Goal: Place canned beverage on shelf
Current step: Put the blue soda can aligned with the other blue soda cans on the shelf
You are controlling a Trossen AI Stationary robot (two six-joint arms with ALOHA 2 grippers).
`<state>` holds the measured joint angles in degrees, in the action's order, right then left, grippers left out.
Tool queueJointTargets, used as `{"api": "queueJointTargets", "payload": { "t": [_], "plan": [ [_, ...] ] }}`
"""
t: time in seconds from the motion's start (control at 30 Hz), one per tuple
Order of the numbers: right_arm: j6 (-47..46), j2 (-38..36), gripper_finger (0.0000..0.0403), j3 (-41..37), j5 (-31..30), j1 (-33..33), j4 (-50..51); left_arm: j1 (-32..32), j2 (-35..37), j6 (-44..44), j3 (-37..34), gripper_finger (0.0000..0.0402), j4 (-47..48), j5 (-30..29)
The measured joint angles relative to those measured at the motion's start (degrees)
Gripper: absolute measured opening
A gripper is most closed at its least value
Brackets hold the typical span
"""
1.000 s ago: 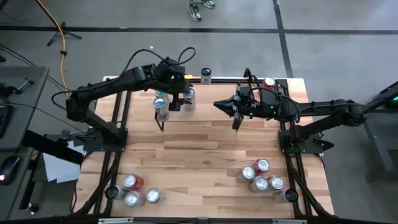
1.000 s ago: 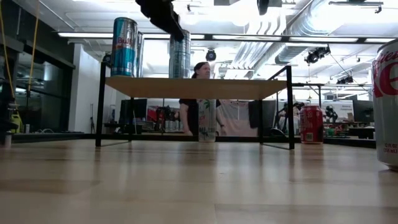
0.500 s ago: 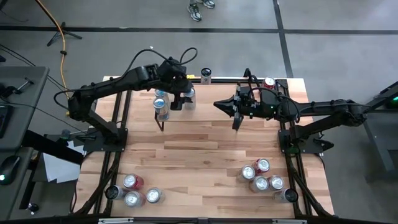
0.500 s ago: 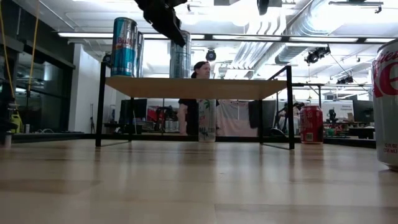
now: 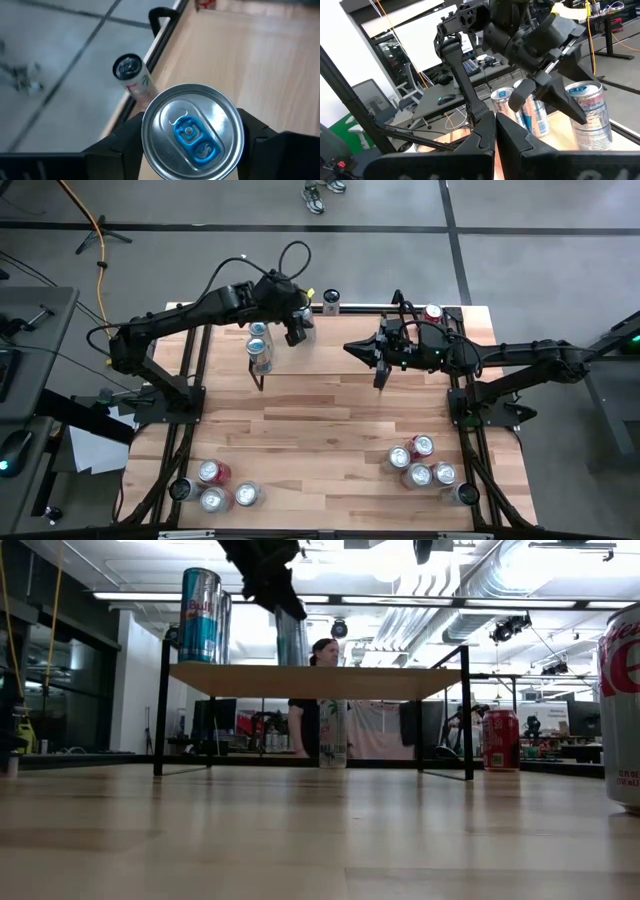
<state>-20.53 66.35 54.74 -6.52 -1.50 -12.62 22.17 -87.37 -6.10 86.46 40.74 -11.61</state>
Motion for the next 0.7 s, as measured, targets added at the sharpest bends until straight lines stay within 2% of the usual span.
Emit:
{"api": "queueJointTargets", "payload": {
  "t": [0.13,0.27,0.5,0.7],
  "plan": [
    [0.02,0.0,0.0,0.0,0.0,0.0,0.0,-0.25,0.0,8.13,0.01,0.0187,2.9,-2.41],
    [0.02,0.0,0.0,0.0,-0.28,-0.02,0.03,-0.82,0.17,10.39,0.11,0.018,5.02,-4.96],
    [0.22,0.0,0.0,0.0,-2.08,-0.02,0.31,-2.83,0.13,7.86,0.51,0.0186,5.92,-5.93],
    [0.25,0.02,0.0,0.0,-2.08,-0.02,0.9,-4.55,0.0,2.09,2.4,0.0196,5.94,-5.4]
  ]
}}
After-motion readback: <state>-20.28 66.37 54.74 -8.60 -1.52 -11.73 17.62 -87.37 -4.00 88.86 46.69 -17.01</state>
